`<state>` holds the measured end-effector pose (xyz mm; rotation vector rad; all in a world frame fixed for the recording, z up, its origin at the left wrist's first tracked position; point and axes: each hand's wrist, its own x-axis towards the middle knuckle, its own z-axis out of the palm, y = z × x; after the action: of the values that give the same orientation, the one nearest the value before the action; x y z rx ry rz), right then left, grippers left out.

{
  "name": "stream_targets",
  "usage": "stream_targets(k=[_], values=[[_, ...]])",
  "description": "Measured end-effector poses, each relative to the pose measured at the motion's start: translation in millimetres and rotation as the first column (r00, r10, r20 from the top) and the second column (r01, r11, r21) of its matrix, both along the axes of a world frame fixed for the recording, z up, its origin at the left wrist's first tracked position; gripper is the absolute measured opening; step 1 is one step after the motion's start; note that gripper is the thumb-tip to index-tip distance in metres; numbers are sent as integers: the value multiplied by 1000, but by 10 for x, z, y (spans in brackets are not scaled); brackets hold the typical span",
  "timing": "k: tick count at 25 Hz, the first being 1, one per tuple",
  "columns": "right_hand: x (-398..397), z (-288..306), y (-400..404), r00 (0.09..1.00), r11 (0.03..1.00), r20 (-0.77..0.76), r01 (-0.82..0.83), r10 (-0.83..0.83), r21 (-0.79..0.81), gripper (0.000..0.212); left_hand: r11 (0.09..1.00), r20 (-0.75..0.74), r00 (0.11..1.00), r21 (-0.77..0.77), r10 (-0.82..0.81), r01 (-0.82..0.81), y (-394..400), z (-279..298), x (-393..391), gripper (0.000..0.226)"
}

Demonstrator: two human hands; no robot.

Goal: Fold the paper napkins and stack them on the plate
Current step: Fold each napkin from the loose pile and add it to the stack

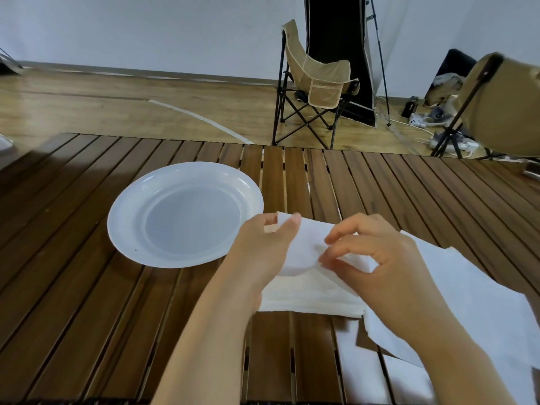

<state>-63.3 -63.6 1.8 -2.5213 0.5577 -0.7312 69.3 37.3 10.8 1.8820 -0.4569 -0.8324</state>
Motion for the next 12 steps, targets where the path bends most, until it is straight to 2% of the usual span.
stream_targets(k=[3, 6, 9, 12], values=[[-9, -10, -2, 999, 983, -49, 8, 1, 185, 9, 997, 42, 998, -72, 42, -39, -18, -11, 30, 34], [10, -92, -84, 987, 958, -8, 160, -163, 240, 14, 991, 80, 996, -126, 45, -35, 22, -22, 79, 32], [49, -99, -105, 923, 810, -30, 351, -382, 469, 36, 974, 59, 998, -227, 39, -24, 43, -3, 96, 33], [63, -66, -79, 909, 682, -10, 319, -416, 658, 40, 960, 94, 996, -279, 5, 22, 36, -8, 105, 31]])
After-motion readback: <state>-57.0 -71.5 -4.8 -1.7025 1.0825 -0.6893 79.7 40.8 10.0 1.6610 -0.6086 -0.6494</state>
